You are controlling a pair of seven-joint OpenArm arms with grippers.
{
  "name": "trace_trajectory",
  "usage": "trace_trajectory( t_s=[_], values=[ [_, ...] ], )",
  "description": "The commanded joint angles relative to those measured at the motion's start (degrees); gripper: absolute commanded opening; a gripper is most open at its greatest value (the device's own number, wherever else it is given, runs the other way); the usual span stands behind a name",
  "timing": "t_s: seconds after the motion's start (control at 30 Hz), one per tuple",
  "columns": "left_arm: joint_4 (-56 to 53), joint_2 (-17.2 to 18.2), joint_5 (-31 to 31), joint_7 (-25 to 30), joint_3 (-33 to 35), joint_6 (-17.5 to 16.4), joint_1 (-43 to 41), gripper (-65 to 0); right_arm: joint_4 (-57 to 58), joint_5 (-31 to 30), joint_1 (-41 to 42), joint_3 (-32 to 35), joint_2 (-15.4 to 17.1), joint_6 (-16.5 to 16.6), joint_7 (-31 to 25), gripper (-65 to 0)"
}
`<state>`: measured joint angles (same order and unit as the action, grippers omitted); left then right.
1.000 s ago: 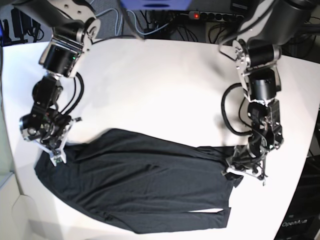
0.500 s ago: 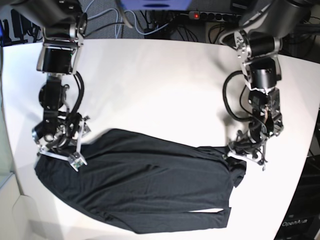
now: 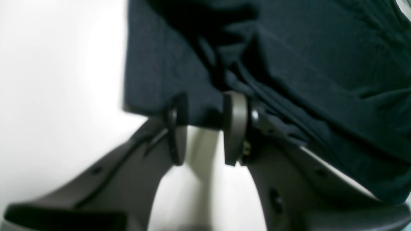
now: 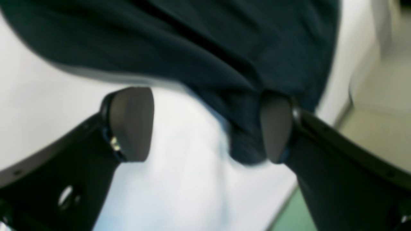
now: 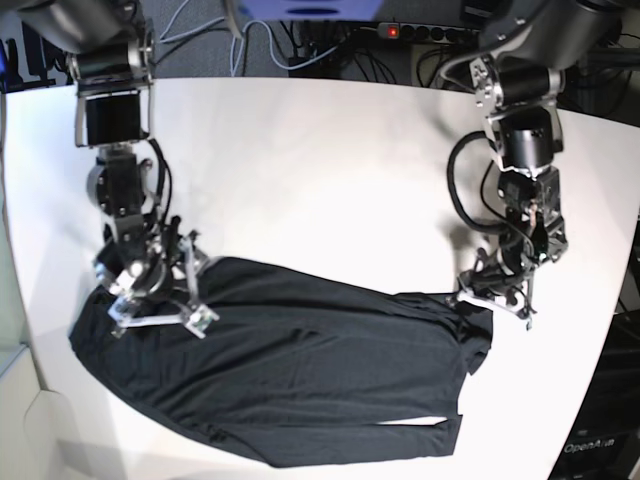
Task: Fold the T-shirt properly
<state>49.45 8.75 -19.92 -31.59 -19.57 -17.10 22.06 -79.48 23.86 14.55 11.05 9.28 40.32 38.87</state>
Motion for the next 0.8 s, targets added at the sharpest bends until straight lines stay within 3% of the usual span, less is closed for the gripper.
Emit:
trace_trajectory(
  t_s=[0.0, 0.3, 0.43, 0.77],
  values=[
    [1.1, 0.5, -0.8, 1.2, 0.0, -0.4, 1.7, -47.6, -1.0, 1.8, 1.1, -0.4, 0.4, -0.3, -1.3, -14.9],
    [1.1, 0.5, -0.8, 1.4, 0.1, -0.3, 2.0, -47.6, -0.1, 10.6, -0.8, -0.2, -1.1, -0.3, -9.8, -14.9],
    [1.1, 0.5, -0.7, 4.1, 0.1, -0.3, 1.7, -47.6, 3.2, 14.2, -0.9, -0.4, -2.0, -0.3, -13.2, -14.9],
    [1.0, 0.5, -0.7, 4.3, 0.1, -0.3, 0.8, -47.6, 5.6, 15.2, -0.8, -0.3, -2.2, -0.3, -17.6, -14.9]
  ],
)
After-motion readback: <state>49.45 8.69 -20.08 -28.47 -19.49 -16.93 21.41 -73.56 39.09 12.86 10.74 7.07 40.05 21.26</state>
